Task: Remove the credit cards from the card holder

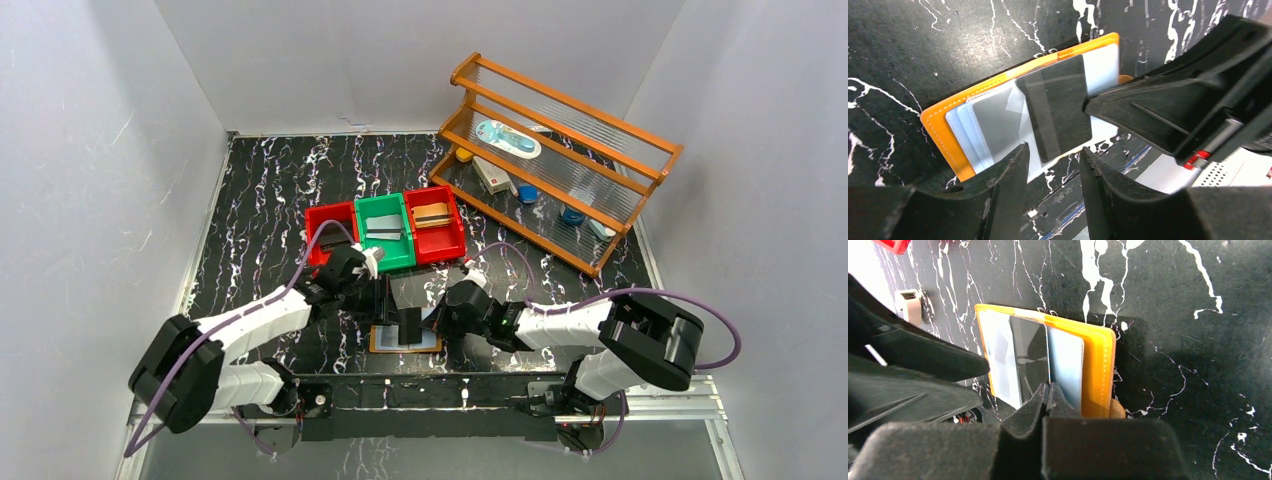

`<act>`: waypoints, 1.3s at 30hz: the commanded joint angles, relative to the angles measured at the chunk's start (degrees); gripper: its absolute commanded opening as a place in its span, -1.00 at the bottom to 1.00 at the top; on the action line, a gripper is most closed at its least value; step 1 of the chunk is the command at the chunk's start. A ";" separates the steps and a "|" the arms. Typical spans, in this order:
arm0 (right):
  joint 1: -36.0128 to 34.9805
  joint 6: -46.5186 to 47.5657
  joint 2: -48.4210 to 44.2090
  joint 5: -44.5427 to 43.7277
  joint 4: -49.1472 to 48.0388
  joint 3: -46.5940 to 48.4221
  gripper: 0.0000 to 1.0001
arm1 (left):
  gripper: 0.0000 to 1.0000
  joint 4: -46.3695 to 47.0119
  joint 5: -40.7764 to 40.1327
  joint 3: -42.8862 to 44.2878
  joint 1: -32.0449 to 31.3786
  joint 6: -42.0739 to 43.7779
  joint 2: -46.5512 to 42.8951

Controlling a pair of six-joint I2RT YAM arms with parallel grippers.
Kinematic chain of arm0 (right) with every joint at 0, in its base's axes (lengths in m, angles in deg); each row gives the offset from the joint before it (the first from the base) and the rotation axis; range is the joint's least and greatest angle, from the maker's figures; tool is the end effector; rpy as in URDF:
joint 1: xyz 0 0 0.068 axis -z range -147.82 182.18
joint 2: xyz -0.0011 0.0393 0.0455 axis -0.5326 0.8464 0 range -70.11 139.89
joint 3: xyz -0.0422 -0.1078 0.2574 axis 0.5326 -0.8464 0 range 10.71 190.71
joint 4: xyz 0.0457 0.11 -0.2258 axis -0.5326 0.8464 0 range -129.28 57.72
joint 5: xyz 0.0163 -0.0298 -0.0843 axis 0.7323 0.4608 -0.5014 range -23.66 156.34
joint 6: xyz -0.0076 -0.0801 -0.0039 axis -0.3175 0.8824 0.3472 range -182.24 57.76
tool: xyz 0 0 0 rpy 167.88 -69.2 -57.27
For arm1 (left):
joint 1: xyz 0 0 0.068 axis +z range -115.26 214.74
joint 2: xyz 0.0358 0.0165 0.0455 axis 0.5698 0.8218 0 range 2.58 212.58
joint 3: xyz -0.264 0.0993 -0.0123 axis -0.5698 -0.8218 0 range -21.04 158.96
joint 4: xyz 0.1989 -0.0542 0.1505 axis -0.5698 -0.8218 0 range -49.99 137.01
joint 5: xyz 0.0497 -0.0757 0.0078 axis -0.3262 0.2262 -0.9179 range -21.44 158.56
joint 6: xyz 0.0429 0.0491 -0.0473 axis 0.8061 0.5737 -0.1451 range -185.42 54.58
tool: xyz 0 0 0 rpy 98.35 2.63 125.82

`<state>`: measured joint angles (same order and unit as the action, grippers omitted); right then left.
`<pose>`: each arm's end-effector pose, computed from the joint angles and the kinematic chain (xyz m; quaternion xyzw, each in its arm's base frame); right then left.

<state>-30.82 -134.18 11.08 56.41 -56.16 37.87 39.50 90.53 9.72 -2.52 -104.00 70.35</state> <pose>0.1379 0.2443 0.1402 0.1079 0.8864 0.3798 0.2415 0.1766 -0.1670 0.1743 0.0632 0.9061 -0.3719 0.1914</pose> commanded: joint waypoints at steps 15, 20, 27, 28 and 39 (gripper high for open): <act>1.38 -3.50 4.48 4.47 -13.64 -4.46 -0.55 | -0.35 3.42 1.13 -4.88 -0.54 0.19 8.98; 1.98 -4.39 6.40 6.63 -19.70 -6.27 -0.46 | -0.39 3.46 0.24 -5.62 -0.54 -0.22 8.74; 2.14 -4.00 7.22 7.51 -22.58 -6.57 -0.87 | -0.40 3.38 0.11 -5.61 -0.49 -0.16 8.11; 2.10 -4.00 6.50 6.92 -22.07 -6.67 -0.94 | -0.40 3.31 0.04 -5.57 -0.53 -0.29 7.80; 2.45 -0.81 -11.45 -0.32 -8.90 -10.99 -1.00 | -0.05 -3.72 -7.96 -2.11 -0.50 -1.73 -2.98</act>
<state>-28.57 -137.54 4.96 59.40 -69.67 27.23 41.42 87.87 6.29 -3.00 -105.53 71.09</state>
